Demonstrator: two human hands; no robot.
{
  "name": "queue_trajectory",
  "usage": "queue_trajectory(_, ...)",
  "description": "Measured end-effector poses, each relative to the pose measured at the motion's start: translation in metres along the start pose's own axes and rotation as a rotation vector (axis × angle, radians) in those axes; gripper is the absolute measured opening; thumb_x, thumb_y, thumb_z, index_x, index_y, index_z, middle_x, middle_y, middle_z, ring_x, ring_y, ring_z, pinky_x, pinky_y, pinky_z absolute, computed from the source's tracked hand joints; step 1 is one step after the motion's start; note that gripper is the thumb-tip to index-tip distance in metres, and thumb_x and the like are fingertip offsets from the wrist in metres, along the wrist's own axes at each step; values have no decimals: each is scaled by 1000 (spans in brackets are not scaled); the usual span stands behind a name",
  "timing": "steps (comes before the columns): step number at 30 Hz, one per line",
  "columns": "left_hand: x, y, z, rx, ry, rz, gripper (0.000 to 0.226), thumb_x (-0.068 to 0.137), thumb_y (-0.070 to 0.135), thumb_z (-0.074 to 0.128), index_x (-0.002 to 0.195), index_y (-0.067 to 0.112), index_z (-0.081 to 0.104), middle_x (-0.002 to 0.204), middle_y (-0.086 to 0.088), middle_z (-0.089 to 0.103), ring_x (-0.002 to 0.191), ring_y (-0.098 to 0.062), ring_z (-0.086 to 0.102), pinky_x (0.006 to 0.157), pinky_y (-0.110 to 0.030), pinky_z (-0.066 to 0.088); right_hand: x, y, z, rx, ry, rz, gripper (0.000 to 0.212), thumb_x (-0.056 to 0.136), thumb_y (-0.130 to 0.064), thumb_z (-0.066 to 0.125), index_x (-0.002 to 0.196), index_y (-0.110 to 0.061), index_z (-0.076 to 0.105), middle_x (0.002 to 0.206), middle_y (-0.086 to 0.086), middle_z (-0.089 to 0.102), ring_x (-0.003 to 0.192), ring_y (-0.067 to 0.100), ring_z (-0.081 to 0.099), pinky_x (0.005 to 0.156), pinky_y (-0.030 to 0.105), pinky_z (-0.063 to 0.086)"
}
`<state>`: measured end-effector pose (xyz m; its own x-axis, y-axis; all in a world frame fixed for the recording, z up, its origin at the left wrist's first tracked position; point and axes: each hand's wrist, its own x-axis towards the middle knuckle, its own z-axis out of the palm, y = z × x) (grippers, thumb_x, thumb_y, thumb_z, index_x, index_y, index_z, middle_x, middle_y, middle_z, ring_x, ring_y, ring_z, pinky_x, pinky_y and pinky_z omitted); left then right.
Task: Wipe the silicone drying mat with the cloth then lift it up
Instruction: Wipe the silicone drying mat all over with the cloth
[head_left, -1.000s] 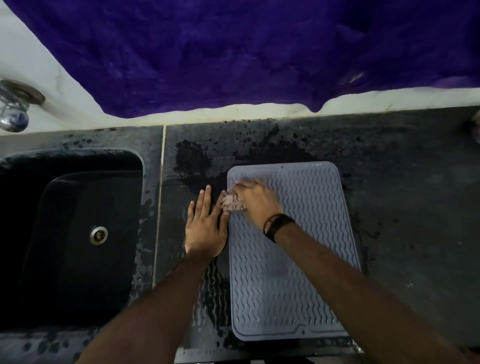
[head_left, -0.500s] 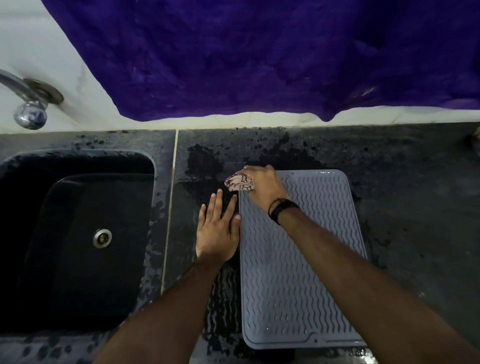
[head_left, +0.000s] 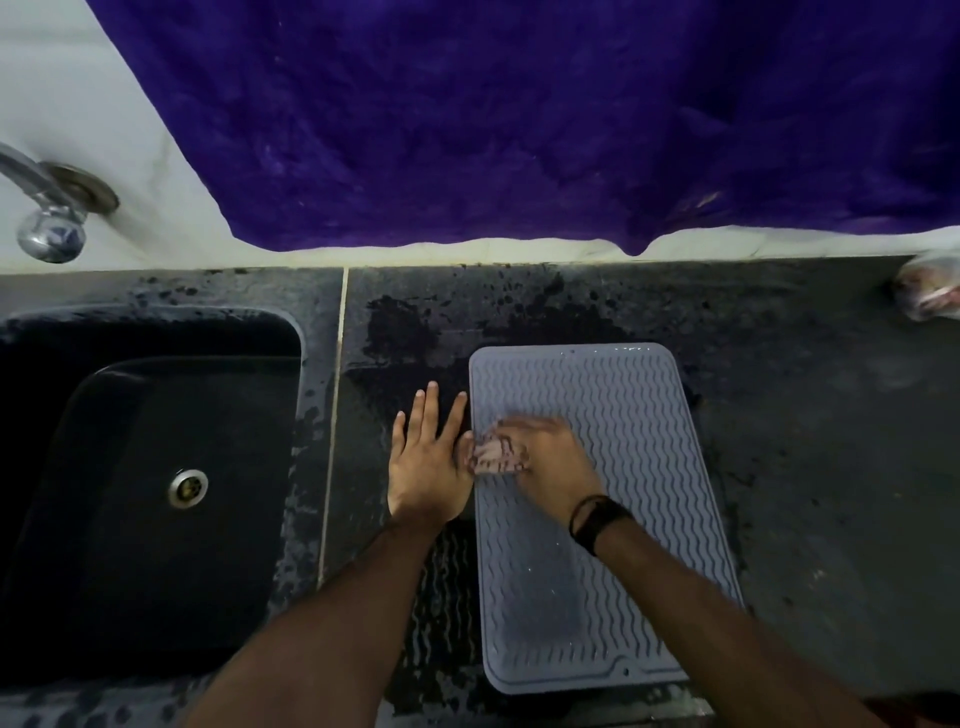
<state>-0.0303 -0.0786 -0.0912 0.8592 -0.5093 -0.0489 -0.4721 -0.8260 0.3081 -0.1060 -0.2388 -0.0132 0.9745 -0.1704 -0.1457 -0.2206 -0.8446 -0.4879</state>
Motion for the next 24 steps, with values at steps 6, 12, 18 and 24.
queue_trajectory(6, 1, 1, 1, -20, 16, -15, 55, 109, 46, 24, 161, 31, 20, 171, -3, 5, 157, -19, -2, 127, -46, 5, 89, -12, -16, -53, 65, -4, 53, 80, 1, 59, 129, -21, 59, 138, 0, 56, 124, 24, 50, 112, 36, 34)
queue_trajectory(12, 1, 1, 3, 3, 16, -18, 53, 108, 44, 28, 159, 29, 29, 171, -4, 6, 157, -20, 0, 127, -46, 6, 67, -4, -5, -96, -51, -46, 57, 81, -1, 55, 135, -20, 54, 146, 3, 48, 137, 20, 39, 116, 31, 16)
queue_trajectory(18, -1, -1, 2, 15, 25, 3, 55, 109, 43, 25, 162, 30, 19, 171, -6, 4, 157, -21, 0, 126, -49, 9, -19, 0, 7, -50, -93, -30, 63, 81, -1, 60, 139, -24, 49, 149, -4, 44, 129, 24, 41, 113, 32, 27)
queue_trajectory(24, 0, 0, 4, 16, 45, -17, 56, 107, 46, 23, 160, 31, 25, 170, -5, 8, 157, -20, 3, 126, -48, 10, 15, 5, -6, -12, 57, 12, 60, 79, -1, 63, 132, -27, 55, 138, -4, 56, 125, 20, 46, 108, 30, 32)
